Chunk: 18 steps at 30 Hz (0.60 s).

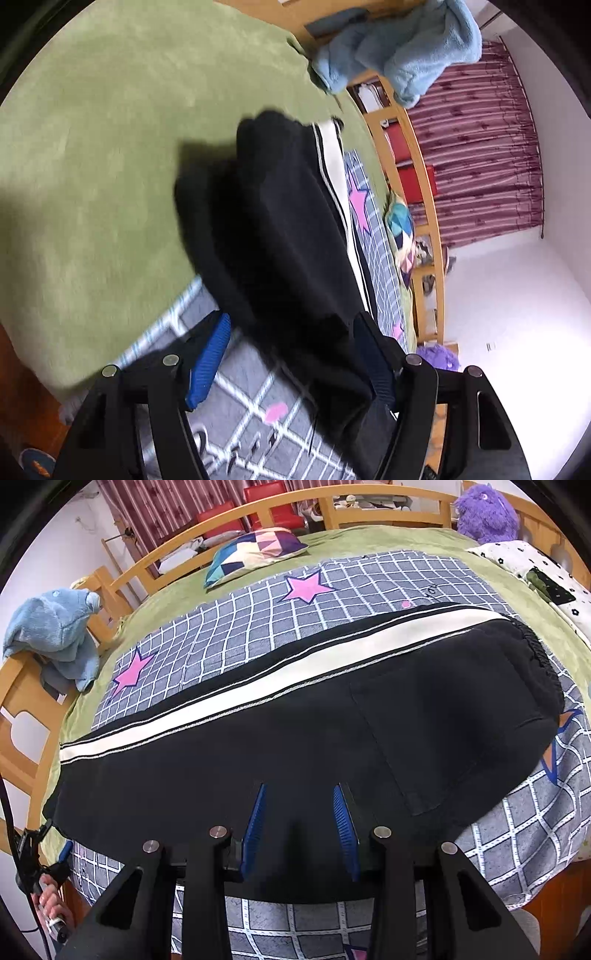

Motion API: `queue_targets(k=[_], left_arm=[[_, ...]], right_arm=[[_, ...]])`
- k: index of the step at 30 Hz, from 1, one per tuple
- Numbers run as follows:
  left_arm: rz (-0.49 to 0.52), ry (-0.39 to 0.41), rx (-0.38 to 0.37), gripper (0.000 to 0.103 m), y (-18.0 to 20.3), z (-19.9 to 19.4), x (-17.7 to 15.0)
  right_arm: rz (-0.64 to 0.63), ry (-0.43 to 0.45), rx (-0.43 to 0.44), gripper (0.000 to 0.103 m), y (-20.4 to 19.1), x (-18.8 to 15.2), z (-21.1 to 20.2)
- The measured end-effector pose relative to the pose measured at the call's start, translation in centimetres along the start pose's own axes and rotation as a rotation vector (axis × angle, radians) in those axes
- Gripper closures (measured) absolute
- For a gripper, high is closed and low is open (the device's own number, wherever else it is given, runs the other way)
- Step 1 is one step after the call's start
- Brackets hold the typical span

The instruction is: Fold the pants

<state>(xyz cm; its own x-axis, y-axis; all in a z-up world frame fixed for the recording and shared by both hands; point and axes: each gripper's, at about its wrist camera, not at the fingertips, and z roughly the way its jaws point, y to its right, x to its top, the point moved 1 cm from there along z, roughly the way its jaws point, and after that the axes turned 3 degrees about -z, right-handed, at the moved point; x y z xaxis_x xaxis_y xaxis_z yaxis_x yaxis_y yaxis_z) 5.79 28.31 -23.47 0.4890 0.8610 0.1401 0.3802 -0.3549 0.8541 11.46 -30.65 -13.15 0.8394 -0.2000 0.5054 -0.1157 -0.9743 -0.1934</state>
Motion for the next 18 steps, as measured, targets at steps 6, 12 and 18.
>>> queue_targets(k=[6, 12, 18], left_arm=[[-0.022, 0.022, 0.111, 0.034, 1.2, 1.8, 1.4], [0.133, 0.130, 0.224, 0.095, 4.2, -1.6, 3.2], [0.280, 0.097, 0.443, 0.090, 5.8, -2.7, 3.2]], right_arm=[[-0.012, -0.026, 0.007, 0.066, -1.0, -0.4, 1.0], [-0.026, -0.015, -0.011, 0.066, -0.9, -1.4, 0.1], [-0.015, 0.018, -0.015, 0.066, 1.4, -1.7, -1.7]])
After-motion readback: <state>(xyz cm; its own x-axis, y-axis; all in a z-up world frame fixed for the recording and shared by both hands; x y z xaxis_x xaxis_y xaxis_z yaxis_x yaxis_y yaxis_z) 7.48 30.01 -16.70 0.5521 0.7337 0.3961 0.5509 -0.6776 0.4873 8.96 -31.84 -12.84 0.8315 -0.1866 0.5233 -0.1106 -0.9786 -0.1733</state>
